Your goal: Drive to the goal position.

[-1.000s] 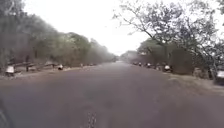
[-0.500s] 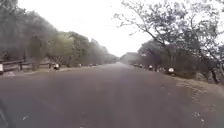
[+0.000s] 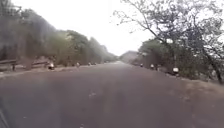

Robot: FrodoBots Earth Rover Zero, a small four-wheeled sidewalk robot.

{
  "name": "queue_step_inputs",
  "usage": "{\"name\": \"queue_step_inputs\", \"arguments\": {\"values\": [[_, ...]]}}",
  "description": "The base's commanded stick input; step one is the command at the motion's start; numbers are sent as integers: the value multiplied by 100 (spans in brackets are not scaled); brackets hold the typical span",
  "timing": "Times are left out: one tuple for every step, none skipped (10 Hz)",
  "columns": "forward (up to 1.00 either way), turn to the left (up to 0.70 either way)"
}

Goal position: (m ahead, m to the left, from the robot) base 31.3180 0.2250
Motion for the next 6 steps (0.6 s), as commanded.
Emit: {"name": "queue_step_inputs", "arguments": {"values": [[100, 0], [100, 0], [100, 0], [100, 0], [100, 0], [100, 0]]}}
